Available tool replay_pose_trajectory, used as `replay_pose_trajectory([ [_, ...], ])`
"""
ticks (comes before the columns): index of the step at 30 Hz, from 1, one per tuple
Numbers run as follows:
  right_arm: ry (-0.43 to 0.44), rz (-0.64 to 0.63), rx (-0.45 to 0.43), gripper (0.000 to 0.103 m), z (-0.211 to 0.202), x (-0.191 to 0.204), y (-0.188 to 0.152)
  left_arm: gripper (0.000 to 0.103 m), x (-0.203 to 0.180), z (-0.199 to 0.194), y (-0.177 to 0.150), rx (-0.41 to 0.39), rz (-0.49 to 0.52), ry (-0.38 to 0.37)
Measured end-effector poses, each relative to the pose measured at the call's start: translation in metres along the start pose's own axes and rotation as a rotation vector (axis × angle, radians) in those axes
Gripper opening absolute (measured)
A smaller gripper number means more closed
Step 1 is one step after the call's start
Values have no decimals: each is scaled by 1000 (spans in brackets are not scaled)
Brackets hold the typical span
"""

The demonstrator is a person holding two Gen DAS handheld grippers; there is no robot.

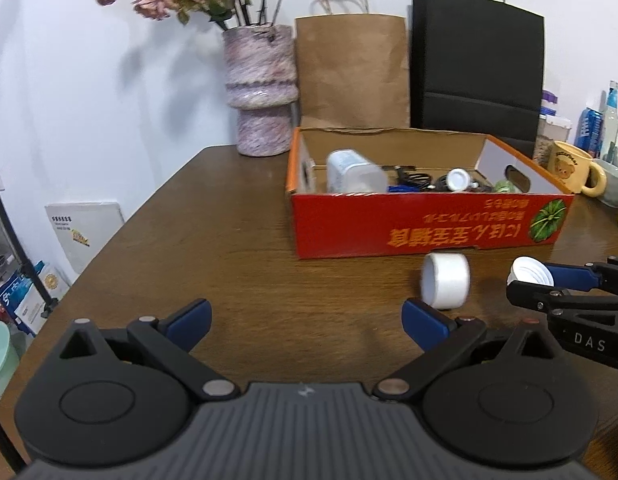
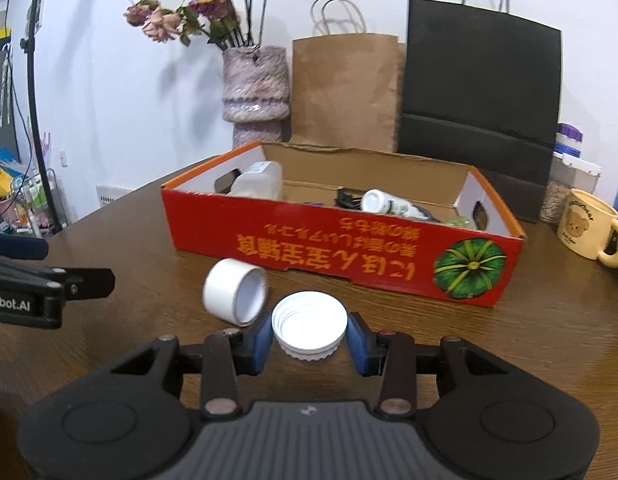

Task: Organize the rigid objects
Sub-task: 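Grasp the white bottle cap with the right tool while the left tool grasps the white tape roll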

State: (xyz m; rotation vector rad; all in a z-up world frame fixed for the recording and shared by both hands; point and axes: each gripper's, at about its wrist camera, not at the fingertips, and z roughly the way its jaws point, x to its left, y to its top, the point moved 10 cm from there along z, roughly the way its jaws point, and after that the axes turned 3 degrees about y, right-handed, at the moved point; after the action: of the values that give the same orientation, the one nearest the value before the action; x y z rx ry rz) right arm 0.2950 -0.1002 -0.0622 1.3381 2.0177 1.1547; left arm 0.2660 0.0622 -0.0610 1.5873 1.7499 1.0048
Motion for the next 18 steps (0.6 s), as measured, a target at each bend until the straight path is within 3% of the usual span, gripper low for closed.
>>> replay_pose_trajectory([
  [6,-27,27,-23,39,-9,-30,2,103,-35,6,6,-5,26,-18],
  [18,-88,74,-44,39,-20,-83,0,103,-93,50,3,46,63,45],
])
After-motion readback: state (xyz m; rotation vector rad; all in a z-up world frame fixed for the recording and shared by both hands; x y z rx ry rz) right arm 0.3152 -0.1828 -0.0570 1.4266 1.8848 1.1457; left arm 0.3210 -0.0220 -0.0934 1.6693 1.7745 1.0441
